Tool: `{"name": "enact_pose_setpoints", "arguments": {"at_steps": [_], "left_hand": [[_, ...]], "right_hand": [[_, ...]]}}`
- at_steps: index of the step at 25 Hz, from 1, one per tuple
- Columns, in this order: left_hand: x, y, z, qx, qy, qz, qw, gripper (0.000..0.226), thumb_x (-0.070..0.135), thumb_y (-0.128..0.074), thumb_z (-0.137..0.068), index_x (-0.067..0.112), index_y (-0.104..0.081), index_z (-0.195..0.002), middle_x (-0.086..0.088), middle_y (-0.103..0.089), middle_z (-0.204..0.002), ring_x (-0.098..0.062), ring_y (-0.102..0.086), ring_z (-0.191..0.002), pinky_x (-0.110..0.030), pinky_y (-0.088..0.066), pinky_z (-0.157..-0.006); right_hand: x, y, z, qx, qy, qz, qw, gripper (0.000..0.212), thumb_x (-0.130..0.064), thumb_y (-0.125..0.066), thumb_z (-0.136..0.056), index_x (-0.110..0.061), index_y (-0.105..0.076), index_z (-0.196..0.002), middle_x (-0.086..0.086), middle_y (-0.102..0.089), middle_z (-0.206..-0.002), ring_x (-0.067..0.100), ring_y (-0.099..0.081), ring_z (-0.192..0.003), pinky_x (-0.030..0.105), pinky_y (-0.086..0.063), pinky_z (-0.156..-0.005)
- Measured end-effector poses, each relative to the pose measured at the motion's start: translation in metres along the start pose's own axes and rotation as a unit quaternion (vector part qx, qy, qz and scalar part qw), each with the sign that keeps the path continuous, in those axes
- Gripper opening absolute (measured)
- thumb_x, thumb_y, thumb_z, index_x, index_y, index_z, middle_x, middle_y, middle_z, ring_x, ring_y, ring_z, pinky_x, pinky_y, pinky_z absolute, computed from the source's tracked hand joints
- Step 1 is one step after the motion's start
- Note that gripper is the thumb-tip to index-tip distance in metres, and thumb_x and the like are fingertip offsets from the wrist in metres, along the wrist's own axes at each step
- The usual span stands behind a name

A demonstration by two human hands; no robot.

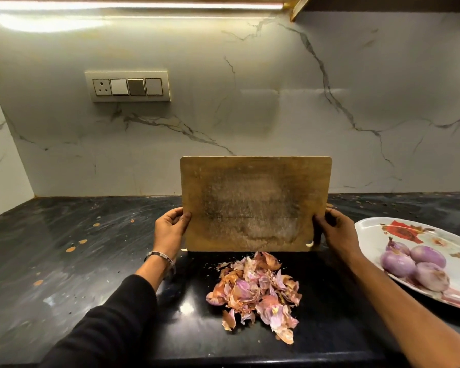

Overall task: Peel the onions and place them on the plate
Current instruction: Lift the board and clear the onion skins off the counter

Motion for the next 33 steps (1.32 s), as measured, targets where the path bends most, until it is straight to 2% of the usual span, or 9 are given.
{"name": "enact_pose_setpoints", "arguments": {"at_steps": [4, 8, 13, 16, 22, 25, 27, 29, 33], "left_hand": [[0.007, 0.004, -0.004, -0.016, -0.003, -0.055, 0.998, 0.022, 0.002, -0.065, -0.090, 0.004, -0.068, -0.112, -0.007, -0.072, -0.094, -0.009, -0.069, -0.078, -0.017, -0.057, -0.065], [0.008, 0.005, -0.005, -0.034, -0.001, -0.087, 0.996, 0.021, 0.000, -0.065, -0.089, 0.006, -0.070, -0.109, -0.002, -0.073, -0.093, -0.007, -0.070, -0.080, -0.017, -0.057, -0.068], [0.017, 0.003, -0.007, -0.019, -0.021, -0.088, 0.996, 0.022, -0.003, -0.064, -0.090, 0.002, -0.069, -0.110, -0.006, -0.072, -0.093, -0.011, -0.069, -0.080, -0.016, -0.058, -0.068], [0.013, 0.002, -0.008, -0.028, -0.020, -0.091, 0.995, 0.022, 0.000, -0.064, -0.090, 0.006, -0.069, -0.110, -0.002, -0.072, -0.092, -0.012, -0.070, -0.083, -0.017, -0.057, -0.070], [0.001, 0.000, -0.021, -0.011, 0.005, -0.084, 0.996, 0.018, 0.001, -0.065, -0.090, 0.006, -0.070, -0.107, -0.008, -0.073, -0.093, -0.004, -0.069, -0.069, -0.017, -0.057, -0.064], [-0.007, -0.004, -0.040, -0.007, 0.035, -0.120, 0.992, 0.022, 0.008, -0.069, -0.089, 0.003, -0.071, -0.110, -0.012, -0.074, -0.102, -0.017, -0.071, -0.084, -0.032, -0.059, -0.079], [-0.015, -0.007, -0.056, -0.001, 0.056, -0.159, 0.986, 0.025, 0.014, -0.072, -0.088, 0.004, -0.072, -0.112, -0.011, -0.074, -0.102, -0.022, -0.071, -0.091, -0.039, -0.058, -0.088], [-0.025, -0.012, -0.069, 0.002, 0.081, -0.187, 0.979, 0.024, 0.018, -0.072, -0.089, 0.005, -0.073, -0.109, -0.009, -0.074, -0.098, -0.021, -0.071, -0.087, -0.040, -0.058, -0.087], [-0.050, -0.017, -0.084, 0.009, 0.127, -0.226, 0.966, 0.025, 0.020, -0.074, -0.088, 0.005, -0.073, -0.108, -0.011, -0.074, -0.104, -0.028, -0.069, -0.096, -0.046, -0.055, -0.093]], "right_hand": [[-0.008, 0.005, -0.001, 0.006, 0.030, 0.075, 0.997, 0.016, -0.013, -0.065, -0.095, -0.024, -0.070, -0.105, -0.012, -0.069, -0.090, -0.002, -0.064, -0.084, 0.018, -0.048, -0.077], [-0.004, 0.005, -0.003, 0.003, 0.003, 0.095, 0.995, 0.021, -0.014, -0.062, -0.096, -0.013, -0.070, -0.115, -0.003, -0.069, -0.099, 0.012, -0.065, -0.088, 0.029, -0.049, -0.086], [-0.011, 0.007, -0.002, -0.005, 0.020, 0.076, 0.997, 0.017, -0.011, -0.060, -0.097, -0.013, -0.072, -0.110, -0.001, -0.073, -0.097, 0.011, -0.068, -0.091, 0.028, -0.051, -0.082], [-0.009, 0.006, -0.002, -0.011, 0.024, 0.081, 0.996, 0.017, -0.012, -0.059, -0.098, -0.014, -0.071, -0.110, -0.002, -0.072, -0.095, 0.009, -0.067, -0.090, 0.027, -0.051, -0.082], [0.019, 0.004, -0.019, 0.017, -0.050, 0.051, 0.997, 0.023, -0.021, -0.060, -0.098, -0.013, -0.071, -0.117, 0.002, -0.073, -0.108, 0.021, -0.068, -0.100, 0.043, -0.054, -0.094], [0.033, 0.001, -0.042, 0.028, -0.089, 0.055, 0.994, 0.024, -0.024, -0.061, -0.099, -0.011, -0.072, -0.115, 0.006, -0.074, -0.102, 0.024, -0.069, -0.095, 0.048, -0.057, -0.089], [0.041, -0.005, -0.055, 0.045, -0.107, 0.075, 0.990, 0.021, -0.026, -0.062, -0.098, -0.011, -0.076, -0.097, 0.008, -0.074, -0.087, 0.025, -0.068, -0.079, 0.048, -0.057, -0.076], [0.049, -0.011, -0.067, 0.056, -0.128, 0.091, 0.986, 0.026, -0.027, -0.062, -0.099, -0.011, -0.076, -0.084, 0.012, -0.073, -0.080, 0.028, -0.066, -0.073, 0.046, -0.053, -0.070], [0.065, -0.021, -0.081, 0.054, -0.158, 0.160, 0.973, 0.025, -0.026, -0.060, -0.099, -0.008, -0.077, -0.097, 0.005, -0.070, -0.084, 0.024, -0.062, -0.079, 0.036, -0.047, -0.073]]}}
Point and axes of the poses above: each hand's wrist, its own z-axis away from the middle knuckle, its own y-axis out of the back of the hand, x = y × z, the point moved 10 cm from there along -z, towards the middle knuckle
